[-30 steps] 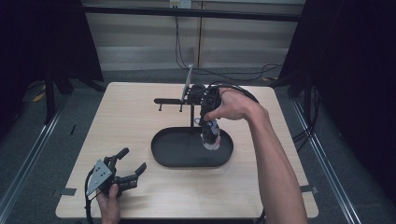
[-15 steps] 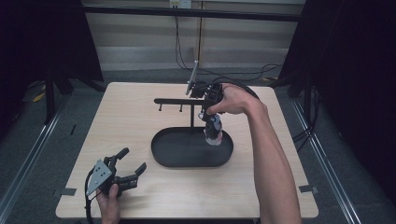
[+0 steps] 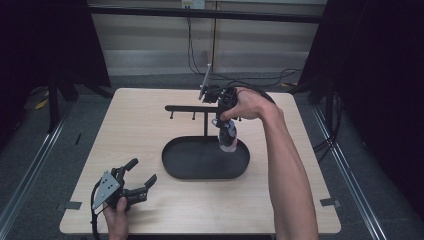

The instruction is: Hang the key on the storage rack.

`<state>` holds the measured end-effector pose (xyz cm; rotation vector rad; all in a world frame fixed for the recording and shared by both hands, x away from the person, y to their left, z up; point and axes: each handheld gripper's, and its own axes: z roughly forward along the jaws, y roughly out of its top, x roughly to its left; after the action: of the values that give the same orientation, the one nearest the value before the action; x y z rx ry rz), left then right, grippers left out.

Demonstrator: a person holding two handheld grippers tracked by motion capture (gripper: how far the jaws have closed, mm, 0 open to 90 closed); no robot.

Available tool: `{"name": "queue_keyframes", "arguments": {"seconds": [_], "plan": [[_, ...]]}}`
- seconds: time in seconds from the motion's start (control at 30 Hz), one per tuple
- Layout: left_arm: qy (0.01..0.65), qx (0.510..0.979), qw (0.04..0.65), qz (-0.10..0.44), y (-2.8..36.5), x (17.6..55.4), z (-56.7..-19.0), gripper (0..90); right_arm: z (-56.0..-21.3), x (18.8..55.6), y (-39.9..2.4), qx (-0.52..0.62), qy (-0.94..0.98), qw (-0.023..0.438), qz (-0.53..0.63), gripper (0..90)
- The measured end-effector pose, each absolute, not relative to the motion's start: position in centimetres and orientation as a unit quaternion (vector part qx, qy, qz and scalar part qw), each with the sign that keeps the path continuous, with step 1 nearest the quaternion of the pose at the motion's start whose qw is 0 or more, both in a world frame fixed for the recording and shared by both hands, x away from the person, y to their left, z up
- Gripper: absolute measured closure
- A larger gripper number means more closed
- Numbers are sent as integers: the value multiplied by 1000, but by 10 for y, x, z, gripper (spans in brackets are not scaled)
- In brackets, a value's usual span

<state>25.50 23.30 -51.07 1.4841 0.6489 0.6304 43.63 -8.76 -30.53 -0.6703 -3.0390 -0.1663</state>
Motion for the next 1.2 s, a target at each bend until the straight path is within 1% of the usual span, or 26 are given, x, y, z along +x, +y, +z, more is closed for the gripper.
{"name": "queue_keyframes", "arguments": {"seconds": [0.23,0.5,0.7,0.83,1.1,1.2], "plan": [[285,652,646,277,233,255,-511,153,-302,440,-96,-225,-972,11,-60,874],[285,651,646,278,233,255,-511,153,-306,444,-94,-230,-971,0,-61,873],[285,652,646,277,233,255,-511,153,-307,445,-95,-233,-970,8,-63,870],[285,652,646,277,233,255,-511,153,-310,446,-95,-228,-972,7,-57,859],[285,652,646,276,233,255,-511,153,-315,447,-96,-227,-972,9,-59,866],[285,652,646,277,233,255,-511,153,-313,445,-97,-229,-971,8,-61,823]]}}
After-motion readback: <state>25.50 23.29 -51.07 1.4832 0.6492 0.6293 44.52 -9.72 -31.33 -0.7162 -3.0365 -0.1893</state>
